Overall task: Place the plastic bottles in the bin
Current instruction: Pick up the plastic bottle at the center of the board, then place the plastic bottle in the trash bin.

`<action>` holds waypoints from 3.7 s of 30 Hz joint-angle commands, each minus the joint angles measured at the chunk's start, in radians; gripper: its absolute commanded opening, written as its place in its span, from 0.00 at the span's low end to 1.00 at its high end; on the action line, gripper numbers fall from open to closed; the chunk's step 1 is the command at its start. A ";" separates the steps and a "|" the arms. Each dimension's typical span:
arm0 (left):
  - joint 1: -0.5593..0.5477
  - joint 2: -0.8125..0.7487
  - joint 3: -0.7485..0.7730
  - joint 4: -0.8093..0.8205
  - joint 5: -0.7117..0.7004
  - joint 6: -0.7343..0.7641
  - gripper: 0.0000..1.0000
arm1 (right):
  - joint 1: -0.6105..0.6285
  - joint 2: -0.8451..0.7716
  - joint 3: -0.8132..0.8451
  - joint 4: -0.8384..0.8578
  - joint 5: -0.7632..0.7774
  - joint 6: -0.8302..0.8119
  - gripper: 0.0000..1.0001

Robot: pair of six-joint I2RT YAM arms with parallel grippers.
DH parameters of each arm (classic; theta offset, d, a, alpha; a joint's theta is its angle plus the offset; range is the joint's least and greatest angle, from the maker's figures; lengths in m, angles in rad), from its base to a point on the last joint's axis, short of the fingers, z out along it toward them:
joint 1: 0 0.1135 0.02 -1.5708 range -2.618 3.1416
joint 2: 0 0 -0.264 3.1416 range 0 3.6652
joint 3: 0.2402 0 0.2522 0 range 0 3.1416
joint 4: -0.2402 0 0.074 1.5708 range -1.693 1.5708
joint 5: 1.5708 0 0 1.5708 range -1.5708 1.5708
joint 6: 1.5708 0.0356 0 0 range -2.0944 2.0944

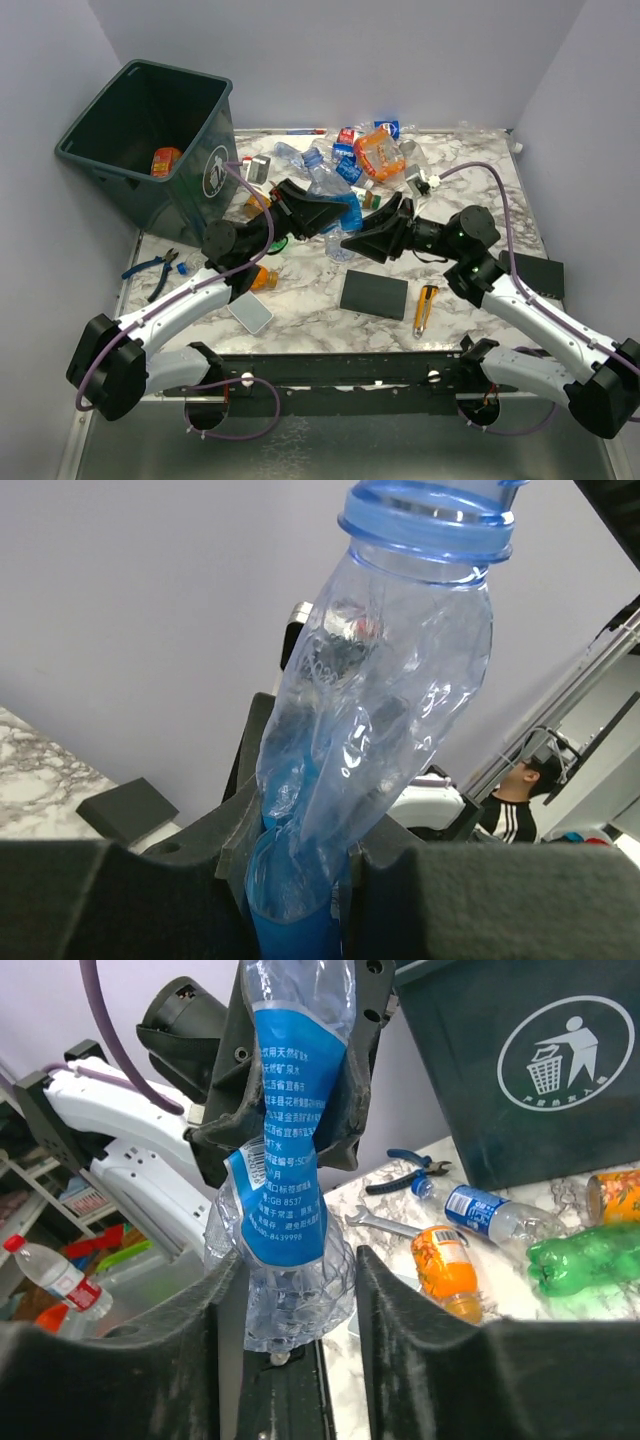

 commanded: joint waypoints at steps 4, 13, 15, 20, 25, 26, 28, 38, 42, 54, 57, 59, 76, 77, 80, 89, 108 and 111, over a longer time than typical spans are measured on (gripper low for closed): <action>-0.007 -0.062 -0.037 -0.003 -0.074 0.099 0.70 | 0.017 -0.010 -0.001 0.052 -0.006 0.010 0.30; -0.003 -0.232 -0.016 -0.192 -0.265 0.286 0.99 | 0.016 -0.112 -0.073 -0.095 0.074 -0.114 0.24; -0.001 -0.251 0.013 -0.246 -0.304 0.297 0.99 | 0.016 -0.122 -0.086 -0.113 0.081 -0.127 0.23; 0.000 -0.213 0.101 -0.314 -0.274 0.278 0.99 | 0.017 -0.143 -0.104 -0.144 0.093 -0.150 0.21; 0.002 -0.151 0.168 -0.368 -0.210 0.250 0.88 | 0.017 -0.151 -0.110 -0.148 0.094 -0.155 0.21; 0.002 -0.142 0.174 -0.371 -0.204 0.238 0.83 | 0.016 -0.152 -0.111 -0.148 0.094 -0.157 0.20; 0.003 -0.128 0.182 -0.376 -0.194 0.224 0.74 | 0.016 -0.155 -0.113 -0.151 0.093 -0.159 0.20; 0.006 -0.108 0.202 -0.381 -0.186 0.219 0.13 | 0.016 -0.166 -0.106 -0.206 0.106 -0.181 0.28; 0.016 -0.127 0.247 -0.481 -0.237 0.323 0.00 | 0.017 -0.169 -0.053 -0.284 0.091 -0.171 0.98; 0.023 0.010 0.823 -0.882 -1.095 1.184 0.00 | 0.016 -0.329 0.038 -0.582 0.285 -0.242 1.00; 0.053 0.083 0.857 -0.725 -1.315 1.399 0.00 | 0.016 -0.375 -0.010 -0.595 0.401 -0.258 1.00; 0.102 0.148 0.895 -0.649 -1.391 1.493 0.00 | 0.016 -0.399 -0.037 -0.614 0.488 -0.251 1.00; 0.486 0.345 0.820 -0.387 -1.480 1.357 0.00 | 0.016 -0.545 -0.245 -0.677 0.704 -0.054 1.00; 0.486 0.345 0.813 -0.399 -1.481 1.353 0.00 | 0.016 -0.545 -0.250 -0.675 0.704 -0.053 1.00; 0.488 0.346 0.784 -0.459 -1.511 1.328 0.11 | 0.016 -0.540 -0.246 -0.684 0.715 -0.039 1.00; 0.471 0.295 0.849 -0.641 -1.441 1.230 0.99 | 0.015 -0.471 -0.173 -0.764 0.770 -0.082 1.00; 0.013 -0.003 0.521 -1.106 -0.662 0.900 0.99 | -0.086 -0.017 0.136 -0.814 1.113 0.009 1.00; 0.012 -0.088 0.344 -1.110 -0.667 0.882 0.99 | -0.185 0.035 0.107 -0.705 1.018 0.090 1.00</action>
